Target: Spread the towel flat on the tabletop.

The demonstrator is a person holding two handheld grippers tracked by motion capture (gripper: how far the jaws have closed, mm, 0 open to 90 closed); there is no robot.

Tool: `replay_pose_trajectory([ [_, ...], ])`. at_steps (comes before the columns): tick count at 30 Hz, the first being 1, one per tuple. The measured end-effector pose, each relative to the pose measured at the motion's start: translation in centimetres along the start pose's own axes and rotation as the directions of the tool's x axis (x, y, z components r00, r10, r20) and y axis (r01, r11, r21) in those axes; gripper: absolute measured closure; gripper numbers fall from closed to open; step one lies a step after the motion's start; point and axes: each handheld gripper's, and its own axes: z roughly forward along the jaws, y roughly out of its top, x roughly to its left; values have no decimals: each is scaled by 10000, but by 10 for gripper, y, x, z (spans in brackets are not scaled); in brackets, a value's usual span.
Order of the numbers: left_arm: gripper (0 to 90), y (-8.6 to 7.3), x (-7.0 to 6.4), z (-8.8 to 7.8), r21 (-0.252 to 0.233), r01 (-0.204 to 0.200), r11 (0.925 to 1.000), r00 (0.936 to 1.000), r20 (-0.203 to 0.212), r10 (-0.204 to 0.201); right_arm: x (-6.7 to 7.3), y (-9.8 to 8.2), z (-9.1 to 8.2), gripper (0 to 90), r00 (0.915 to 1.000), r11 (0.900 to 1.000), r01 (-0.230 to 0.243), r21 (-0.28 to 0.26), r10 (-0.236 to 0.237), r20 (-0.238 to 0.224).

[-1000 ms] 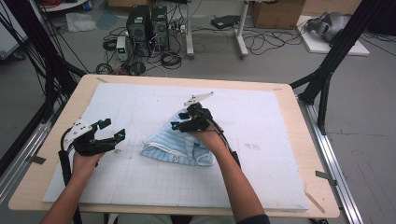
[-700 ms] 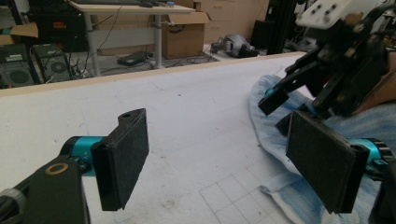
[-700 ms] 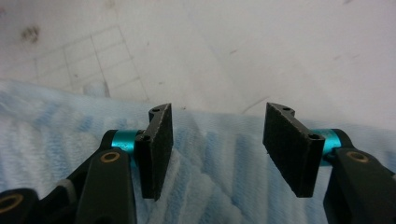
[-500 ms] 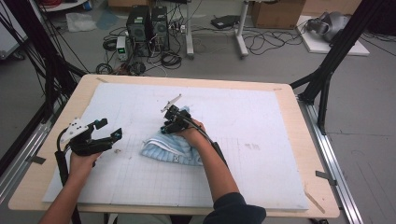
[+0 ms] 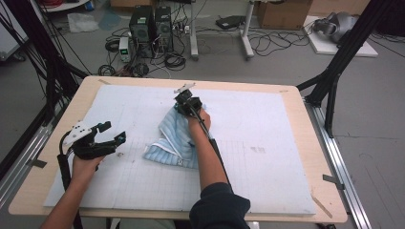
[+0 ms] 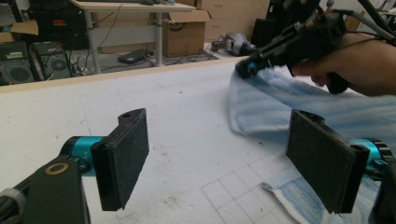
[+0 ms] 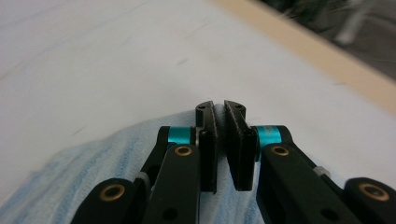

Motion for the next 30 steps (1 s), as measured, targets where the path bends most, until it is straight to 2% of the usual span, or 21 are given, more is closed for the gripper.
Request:
replay_pose_trajectory([
  [1,217,0,0,0,24,-16,10000,10000,0,16,-5,1,-2,837,9979,9992,-346,-188,356,541],
  [3,217,0,0,1,49,-34,10000,10000,28,34,-15,1,-5,807,9893,9947,-926,-447,970,1086],
  [4,217,0,0,1,35,-8,10000,10000,19,8,-22,-1,-8,710,9861,9885,-1412,-548,1453,803],
  [7,217,-1,0,1,73,13,10000,10000,34,-13,-28,-2,-14,656,9864,9882,-1432,-551,1470,740],
  [10,218,-1,-1,1,114,-28,9999,10000,44,27,-42,-5,-30,611,9809,9786,-1849,-906,1893,436],
  [13,218,-1,-1,1,127,-10,9999,10000,50,10,-58,-13,-48,595,9845,9843,-1573,-804,1627,658],
  [14,218,-1,-1,2,147,-15,9999,10000,53,14,-64,-18,-53,588,9852,9864,-1513,-642,1558,722],
  [15,219,-1,-1,2,152,-14,9999,10000,50,14,-74,-29,-58,542,9831,9836,-1804,25,1803,324],
  [16,219,-1,-1,2,145,-19,9999,10000,38,19,-77,-34,-58,517,9791,9780,-2031,476,2035,-45],
  [17,219,-1,-1,3,154,-13,9999,10000,39,13,-77,-34,-58,517,9791,9780,-2031,476,2035,-45],
  [18,220,-1,-1,3,165,-27,9999,10000,68,26,-76,-41,-56,475,9729,9708,-2125,1110,2208,-687],
  [20,222,-1,-1,3,177,-35,9998,10000,68,34,-67,-45,-55,456,9708,9765,-1963,884,2063,-1226],
  [21,223,-1,-1,4,169,-42,9998,10000,61,41,-62,-46,-53,416,9713,9774,-1876,971,1993,-1301],
  [22,225,-2,-2,4,185,-29,9998,10000,52,28,-57,-48,-49,411,9732,9771,-1725,1247,1886,-1315],
  [23,225,-2,-2,4,198,-16,9998,10000,81,14,-52,-48,-45,413,9826,9767,-1387,1640,1564,-1001],
  [24,225,-2,-2,5,203,-26,9998,9999,101,24,-52,-48,-45,413,9826,9767,-1387,1640,1564,-1001],
  [25,227,-2,-2,4,225,-56,9997,9999,105,54,-45,-51,-36,492,9941,9703,-743,2300,902,-594],
  [26,227,-1,-2,4,247,-77,9997,9999,119,74,-45,-51,-36,492,9941,9703,-743,2300,902,-594],
  [27,228,-2,-2,4,237,-65,9997,9999,121,62,-43,-53,-34,551,9962,9692,-576,2394,716,-502],
  [29,228,-2,-2,3,227,-14,9997,10000,94,12,-46,-53,-36,803,10000,9702,-69,2424,65,28],
  [30,228,-2,-1,3,239,-10,9997,9999,101,8,-46,-53,-36,803,10000,9702,-69,2424,65,28],
])
